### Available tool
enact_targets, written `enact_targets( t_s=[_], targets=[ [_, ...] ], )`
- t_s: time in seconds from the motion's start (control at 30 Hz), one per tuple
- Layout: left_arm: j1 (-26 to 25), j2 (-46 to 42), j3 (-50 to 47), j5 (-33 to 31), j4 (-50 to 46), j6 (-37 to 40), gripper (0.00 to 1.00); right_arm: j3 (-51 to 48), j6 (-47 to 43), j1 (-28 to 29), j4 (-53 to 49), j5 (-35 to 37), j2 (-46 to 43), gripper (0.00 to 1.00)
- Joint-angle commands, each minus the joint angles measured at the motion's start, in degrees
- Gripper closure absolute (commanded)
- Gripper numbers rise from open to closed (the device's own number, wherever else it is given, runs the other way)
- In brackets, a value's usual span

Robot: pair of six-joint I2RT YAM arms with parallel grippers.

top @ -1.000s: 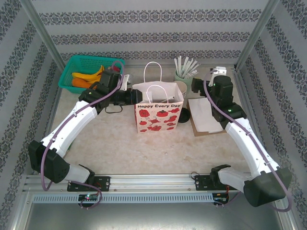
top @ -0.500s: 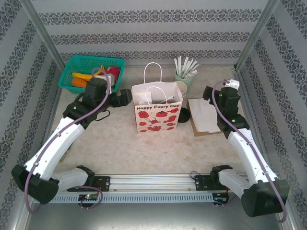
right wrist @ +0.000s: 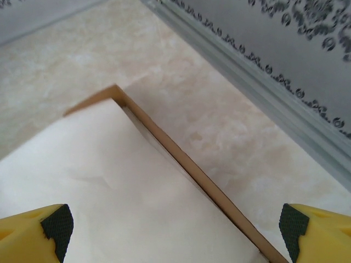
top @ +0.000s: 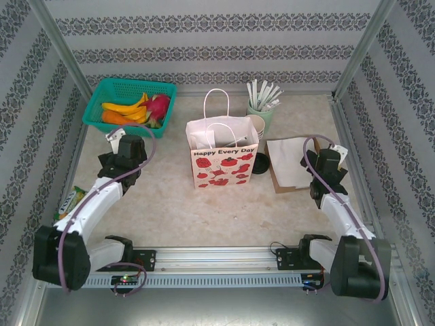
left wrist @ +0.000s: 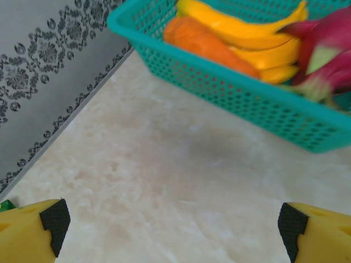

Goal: Pack the takeout coffee

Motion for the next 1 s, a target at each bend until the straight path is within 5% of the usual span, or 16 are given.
enact_targets(
  t_s=[0.0, 0.1, 0.27, 0.4, 0.6, 0.67, 0.97],
  targets=[
    [3.7, 2.8, -4.3, 5.2, 14.6, 6.8, 0.0, -1.5, -3.9, -0.7, 8.0, -7.4, 3.0, 0.02],
    [7.2, 7.1, -8.8, 15.0, 25.1, 11.3, 0.0, -1.5, -5.9, -0.8, 9.7, -10.2, 6.1, 0.02],
    [7.4, 16.7, -12.0, 21.9, 42.9, 17.5, 0.01, -1.1, -6.9, -0.8, 12.1, -13.0, 8.6, 0.02],
    [7.7, 20.6, -10.1, 28.0, 43.4, 20.6, 0.01, -1.2, -7.8, -0.8, 14.4, -14.2, 9.4, 0.02],
    [8.0, 23.3, -22.8, 30.4, 70.0, 21.1, 0.01, -2.0, -9.7, -0.8, 21.3, -17.2, 11.2, 0.02],
    [8.1, 22.0, -18.8, 28.2, 60.2, 20.0, 0.01, -1.9, -9.8, -0.7, 23.6, -17.8, 12.3, 0.02],
    [8.0, 22.3, -19.4, 22.9, 61.4, 18.2, 0.0, -3.6, -11.7, 2.5, 36.4, -13.7, 17.4, 0.02]
  ],
)
